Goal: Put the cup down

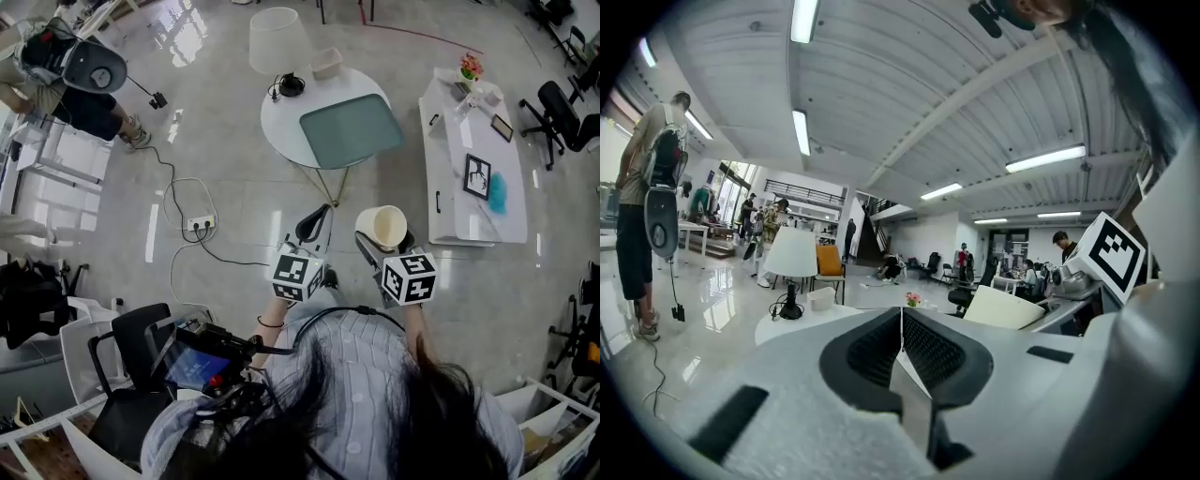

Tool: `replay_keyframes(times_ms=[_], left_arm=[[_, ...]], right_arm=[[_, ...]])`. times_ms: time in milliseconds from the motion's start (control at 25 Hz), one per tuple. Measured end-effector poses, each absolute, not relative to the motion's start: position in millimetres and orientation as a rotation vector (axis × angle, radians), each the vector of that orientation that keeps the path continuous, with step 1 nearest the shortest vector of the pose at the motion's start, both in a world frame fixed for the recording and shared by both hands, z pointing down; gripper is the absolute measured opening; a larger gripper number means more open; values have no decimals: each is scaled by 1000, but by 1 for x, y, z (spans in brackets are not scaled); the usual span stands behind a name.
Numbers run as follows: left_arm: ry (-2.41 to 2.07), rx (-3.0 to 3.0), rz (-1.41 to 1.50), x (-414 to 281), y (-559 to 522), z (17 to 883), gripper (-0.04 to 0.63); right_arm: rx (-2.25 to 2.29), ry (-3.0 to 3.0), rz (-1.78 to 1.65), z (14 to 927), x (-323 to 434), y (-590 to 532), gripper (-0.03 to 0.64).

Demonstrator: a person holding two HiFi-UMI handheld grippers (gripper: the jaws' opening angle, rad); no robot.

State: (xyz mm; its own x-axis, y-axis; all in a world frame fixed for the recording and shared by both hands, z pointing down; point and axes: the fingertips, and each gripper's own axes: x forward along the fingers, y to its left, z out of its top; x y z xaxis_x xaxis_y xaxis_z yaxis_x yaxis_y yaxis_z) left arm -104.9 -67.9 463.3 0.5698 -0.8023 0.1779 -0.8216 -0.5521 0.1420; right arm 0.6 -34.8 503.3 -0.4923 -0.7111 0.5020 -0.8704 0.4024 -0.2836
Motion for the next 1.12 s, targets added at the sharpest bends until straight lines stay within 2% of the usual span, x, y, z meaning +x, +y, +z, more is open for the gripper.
replay_keyframes(times_ms=[680,1120], left_arm=[[-1293,2568,97,-118,-98,471,18],[-1314,2533,124,-113,-122,483,18]], right_arm=[[1393,-2315,761,505,-17,-60,396],[1387,-2315,790,521,-3,-94,396]])
